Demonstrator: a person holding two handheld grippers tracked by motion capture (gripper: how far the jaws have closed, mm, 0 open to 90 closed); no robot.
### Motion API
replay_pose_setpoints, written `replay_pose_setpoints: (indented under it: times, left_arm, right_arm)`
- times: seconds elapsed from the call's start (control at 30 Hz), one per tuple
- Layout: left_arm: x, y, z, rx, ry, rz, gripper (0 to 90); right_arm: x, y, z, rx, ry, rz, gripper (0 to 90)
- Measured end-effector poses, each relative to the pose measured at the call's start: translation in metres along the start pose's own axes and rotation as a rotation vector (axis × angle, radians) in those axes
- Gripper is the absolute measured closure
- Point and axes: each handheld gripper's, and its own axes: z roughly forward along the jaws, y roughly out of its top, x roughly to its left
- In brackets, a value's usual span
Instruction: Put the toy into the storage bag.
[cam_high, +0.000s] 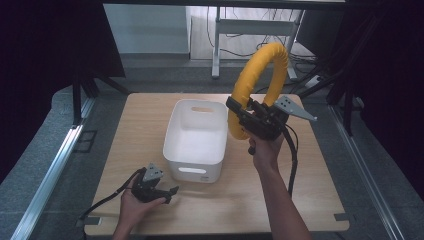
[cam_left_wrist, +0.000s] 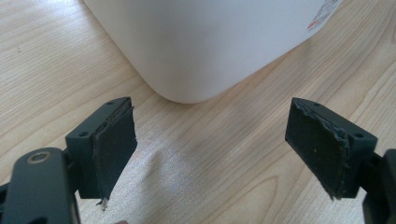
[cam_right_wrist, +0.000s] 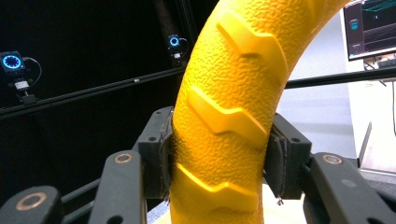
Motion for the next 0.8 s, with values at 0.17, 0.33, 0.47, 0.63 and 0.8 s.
replay_pose_setpoints:
  times: [0.17,0.33,0.47,0.63,0.8]
  left_arm:
    - [0.0,0.0,-0.001,-0.005,-0.001,-0.005,16.5]
    - [0.0,0.0,-0.001,-0.005,-0.002,-0.006,16.5]
    - [0.0,0.0,-0.001,-0.005,-0.003,-0.007,16.5]
    - [0.0,0.0,-0.002,-0.004,-0.007,-0.006,16.5]
    - [0.001,0.0,-0.002,-0.006,-0.006,-0.005,16.5]
  right_arm:
    - [0.004,0.003,0.007,-0.005,0.006,0.002,50.4]
    - [0.008,0.006,0.012,-0.01,0.009,-0.001,50.4]
    - [0.013,0.008,0.016,-0.013,0.013,-0.006,50.4]
    - [0.019,0.008,0.024,-0.011,0.032,-0.004,50.4]
    - [0.023,0.006,0.03,-0.016,0.045,0.003,50.4]
